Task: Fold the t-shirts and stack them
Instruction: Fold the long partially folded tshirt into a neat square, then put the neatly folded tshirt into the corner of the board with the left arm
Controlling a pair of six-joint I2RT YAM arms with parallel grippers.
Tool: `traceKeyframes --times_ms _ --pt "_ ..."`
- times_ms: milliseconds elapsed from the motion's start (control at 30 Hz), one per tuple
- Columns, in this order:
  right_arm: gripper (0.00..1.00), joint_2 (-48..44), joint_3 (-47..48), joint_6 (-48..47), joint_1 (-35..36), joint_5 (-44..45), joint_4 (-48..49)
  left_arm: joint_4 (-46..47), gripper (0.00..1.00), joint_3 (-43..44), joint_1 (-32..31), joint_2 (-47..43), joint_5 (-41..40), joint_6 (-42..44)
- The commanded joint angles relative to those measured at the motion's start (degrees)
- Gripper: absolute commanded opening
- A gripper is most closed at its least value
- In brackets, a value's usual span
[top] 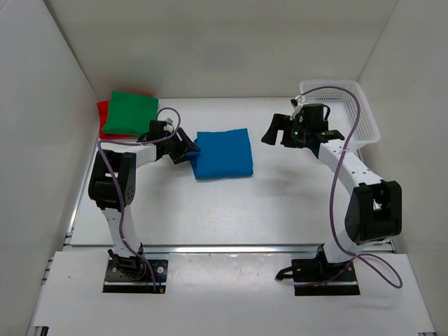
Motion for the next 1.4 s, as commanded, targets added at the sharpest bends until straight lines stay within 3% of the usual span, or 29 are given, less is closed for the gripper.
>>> traceKeyframes --times_ms 0,100,367,567,633,667,700,933,1167,1233,1367 --pt "0.91 -2.29 -3.75 -0.67 -0.55 0.56 3.49 -2.1 0.7 1.02 -1.37 -2.15 -4.16 2.08" --pt "0.91 -5.02 -7.1 0.65 -0.46 0.03 5.16 -3.26 0.67 1.9 -1.99 -1.71 -5.58 2.88" --pt "0.68 -5.02 -11.23 1.88 1.12 -3.13 7.18 -0.62 0.59 1.02 -3.83 -2.67 -5.14 0.33" --pt "0.63 -4.94 -14.14 2.24 2.09 -3.93 8.77 -0.54 0.48 1.91 -5.85 -2.06 -3.31 -0.37" --pt "0.63 -4.06 -14.75 2.32 2.27 -4.1 8.68 -0.36 0.25 1.82 -6.12 -2.32 -2.51 -0.11" --pt "0.63 -3.8 -15.1 2.24 2.18 -4.54 8.85 -0.62 0.01 1.9 -6.47 -2.76 -1.9 -0.46" --pt "0.63 -4.23 -15.63 2.24 2.09 -4.45 8.51 -1.32 0.0 1.55 -6.73 -3.54 -0.59 -0.55" --pt "0.63 -4.14 -16.86 2.32 2.44 -4.98 9.11 -3.08 0.0 -5.73 -8.32 -16.98 -1.98 -0.81" --pt "0.63 -4.32 -18.18 2.41 3.05 -5.77 9.29 1.74 0.0 -28.11 -11.04 -30.61 -5.05 -5.46" --pt "0.63 -4.41 -18.45 2.5 3.4 -5.95 9.55 2.8 0.3 -32.71 -10.34 -32.11 -4.54 -6.52" --pt "0.63 -4.32 -18.45 2.59 3.32 -6.04 9.29 5.44 0.53 -35.54 -7.87 -34.92 -5.31 -5.56"
